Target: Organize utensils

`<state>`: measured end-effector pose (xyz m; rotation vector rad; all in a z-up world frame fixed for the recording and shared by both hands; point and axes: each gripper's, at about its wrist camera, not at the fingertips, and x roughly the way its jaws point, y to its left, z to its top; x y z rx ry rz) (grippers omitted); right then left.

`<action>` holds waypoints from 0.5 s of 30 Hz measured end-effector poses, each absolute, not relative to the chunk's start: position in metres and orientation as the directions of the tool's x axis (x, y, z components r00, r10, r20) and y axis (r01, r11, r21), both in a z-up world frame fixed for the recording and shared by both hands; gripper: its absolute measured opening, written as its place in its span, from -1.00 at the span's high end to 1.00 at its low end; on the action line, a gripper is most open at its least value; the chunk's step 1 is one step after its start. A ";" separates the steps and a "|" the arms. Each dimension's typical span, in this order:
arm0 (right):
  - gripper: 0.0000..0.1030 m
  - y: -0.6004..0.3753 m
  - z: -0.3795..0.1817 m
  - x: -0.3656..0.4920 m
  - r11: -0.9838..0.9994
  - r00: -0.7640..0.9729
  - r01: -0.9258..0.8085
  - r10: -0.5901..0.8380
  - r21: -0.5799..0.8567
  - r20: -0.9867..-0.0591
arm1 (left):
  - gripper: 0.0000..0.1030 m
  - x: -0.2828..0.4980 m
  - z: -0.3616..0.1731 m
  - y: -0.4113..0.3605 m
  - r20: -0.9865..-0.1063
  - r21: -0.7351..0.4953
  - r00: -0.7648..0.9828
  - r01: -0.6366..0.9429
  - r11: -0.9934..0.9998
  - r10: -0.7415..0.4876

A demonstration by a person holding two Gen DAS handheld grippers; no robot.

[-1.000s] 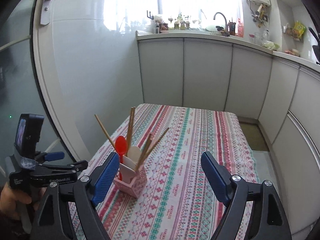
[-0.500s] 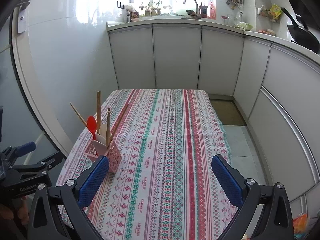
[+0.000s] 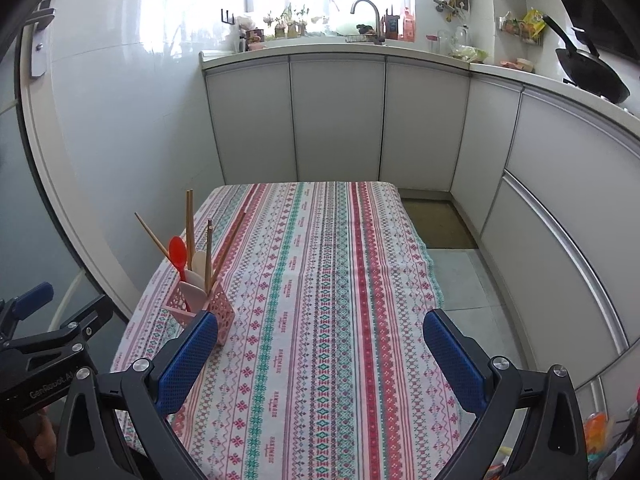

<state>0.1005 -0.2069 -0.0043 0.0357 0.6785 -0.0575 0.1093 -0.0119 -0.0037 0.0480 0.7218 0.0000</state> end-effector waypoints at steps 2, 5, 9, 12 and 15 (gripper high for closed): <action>-1.00 -0.206 -0.003 0.101 0.998 0.779 0.066 -0.043 0.014 -0.626 | -0.94 0.108 -0.003 -0.012 -0.651 0.051 0.759 0.013 0.999 0.023; -1.00 -0.205 -0.003 0.101 0.998 0.781 0.064 -0.038 0.018 -0.623 | -0.94 0.104 -0.002 -0.011 -0.639 0.056 0.769 0.004 0.998 0.032; -1.00 -0.202 -0.004 0.101 0.998 0.781 0.057 -0.033 0.018 -0.624 | -0.94 0.103 0.000 -0.009 -0.631 0.055 0.775 -0.003 0.998 0.037; -1.00 -0.200 -0.005 0.102 0.999 0.778 0.051 -0.029 0.018 -0.628 | -0.94 0.102 0.001 -0.010 -0.629 0.058 0.776 -0.003 0.998 0.039; -1.00 -0.199 -0.006 0.102 0.999 0.777 0.050 -0.028 0.018 -0.629 | -0.94 0.102 0.001 -0.010 -0.629 0.055 0.776 -0.003 0.998 0.037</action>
